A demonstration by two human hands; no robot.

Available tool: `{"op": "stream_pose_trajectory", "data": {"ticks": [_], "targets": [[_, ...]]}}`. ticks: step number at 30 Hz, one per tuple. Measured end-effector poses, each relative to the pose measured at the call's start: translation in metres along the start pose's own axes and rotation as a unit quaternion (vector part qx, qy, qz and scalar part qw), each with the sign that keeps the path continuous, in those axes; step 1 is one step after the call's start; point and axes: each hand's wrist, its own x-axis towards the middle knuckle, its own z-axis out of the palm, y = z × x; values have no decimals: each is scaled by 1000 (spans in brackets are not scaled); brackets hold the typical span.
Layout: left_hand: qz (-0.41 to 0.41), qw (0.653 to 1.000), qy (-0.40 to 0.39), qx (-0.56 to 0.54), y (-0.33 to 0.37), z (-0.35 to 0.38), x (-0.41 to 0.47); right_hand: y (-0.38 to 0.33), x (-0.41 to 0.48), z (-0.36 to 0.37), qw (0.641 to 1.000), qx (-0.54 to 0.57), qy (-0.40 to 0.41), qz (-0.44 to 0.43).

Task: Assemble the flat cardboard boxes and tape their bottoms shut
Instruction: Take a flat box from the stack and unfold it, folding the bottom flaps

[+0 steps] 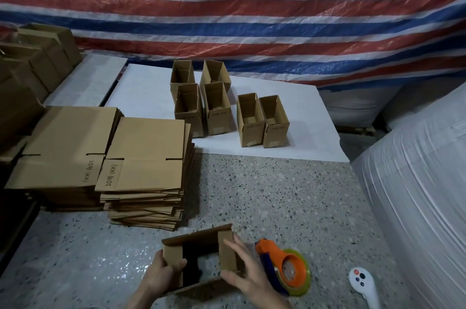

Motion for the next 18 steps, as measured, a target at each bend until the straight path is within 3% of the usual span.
{"op": "stream_pose_trajectory", "data": {"ticks": [5,11,18], "targets": [[0,999,-26,-20,-2,-2,2,0,4,-2,999,-49,-9,0],[-20,995,-67,-67,-6,-8,9,-1,7,6,998,-51,35,16],[20,992,-95,-85,-5,-10,0,4,16,15,996,-47,77,26]]}}
